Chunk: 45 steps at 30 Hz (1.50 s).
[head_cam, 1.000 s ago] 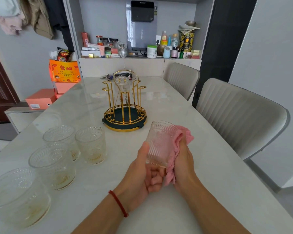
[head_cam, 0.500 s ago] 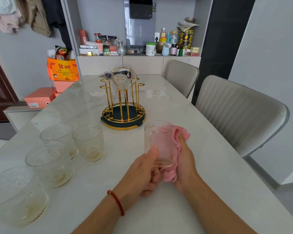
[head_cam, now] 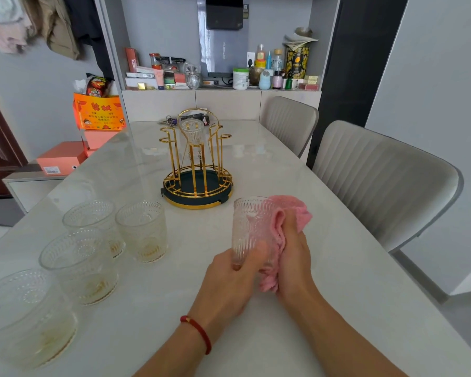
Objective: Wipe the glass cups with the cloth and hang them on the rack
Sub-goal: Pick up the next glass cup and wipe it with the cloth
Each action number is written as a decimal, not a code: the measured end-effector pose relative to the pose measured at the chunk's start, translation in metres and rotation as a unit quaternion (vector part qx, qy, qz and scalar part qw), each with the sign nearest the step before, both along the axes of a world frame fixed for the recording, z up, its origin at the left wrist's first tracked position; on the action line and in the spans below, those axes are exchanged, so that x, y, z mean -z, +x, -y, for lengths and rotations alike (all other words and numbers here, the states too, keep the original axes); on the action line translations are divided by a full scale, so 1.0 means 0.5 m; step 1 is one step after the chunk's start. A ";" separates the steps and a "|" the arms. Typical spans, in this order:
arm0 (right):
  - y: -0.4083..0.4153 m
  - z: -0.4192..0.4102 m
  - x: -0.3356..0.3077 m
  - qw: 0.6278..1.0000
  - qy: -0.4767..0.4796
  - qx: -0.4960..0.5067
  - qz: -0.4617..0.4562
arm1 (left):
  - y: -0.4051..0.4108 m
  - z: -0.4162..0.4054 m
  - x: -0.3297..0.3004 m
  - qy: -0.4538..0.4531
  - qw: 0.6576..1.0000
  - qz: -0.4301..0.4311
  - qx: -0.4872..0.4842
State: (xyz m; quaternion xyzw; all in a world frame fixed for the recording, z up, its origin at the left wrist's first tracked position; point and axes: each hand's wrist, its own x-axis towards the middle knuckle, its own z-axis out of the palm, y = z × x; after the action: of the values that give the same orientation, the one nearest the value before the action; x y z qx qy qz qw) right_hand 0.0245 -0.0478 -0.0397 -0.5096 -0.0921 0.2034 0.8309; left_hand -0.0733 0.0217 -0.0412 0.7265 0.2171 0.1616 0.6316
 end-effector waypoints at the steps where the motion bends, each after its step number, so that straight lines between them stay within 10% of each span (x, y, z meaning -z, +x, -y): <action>1: 0.005 0.000 0.004 0.999 0.011 -0.018 -0.029 | -0.004 -0.006 -0.002 0.022 1.000 -0.005 0.011; 7: 0.016 -0.001 0.008 0.979 0.073 -0.116 -0.151 | -0.018 -0.030 -0.029 -0.103 0.984 -0.061 0.131; 14: 0.009 0.001 0.004 0.994 0.069 0.006 -0.087 | 0.009 0.016 -0.004 -0.042 0.999 -0.021 -0.012; 22: 0.016 0.002 0.022 0.984 0.105 -0.061 -0.129 | -0.017 -0.013 -0.035 -0.178 0.967 -0.116 0.141; 45: 0.009 0.011 0.000 0.996 0.054 0.014 -0.064 | -0.009 0.012 -0.014 -0.080 0.994 -0.036 0.061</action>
State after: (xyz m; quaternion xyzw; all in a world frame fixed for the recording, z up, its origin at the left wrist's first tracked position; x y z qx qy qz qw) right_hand 0.0291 -0.0533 -0.0400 -0.4515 -0.0423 0.2193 0.8639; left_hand -0.0777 0.0157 -0.0339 0.6908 0.2070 0.0781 0.6883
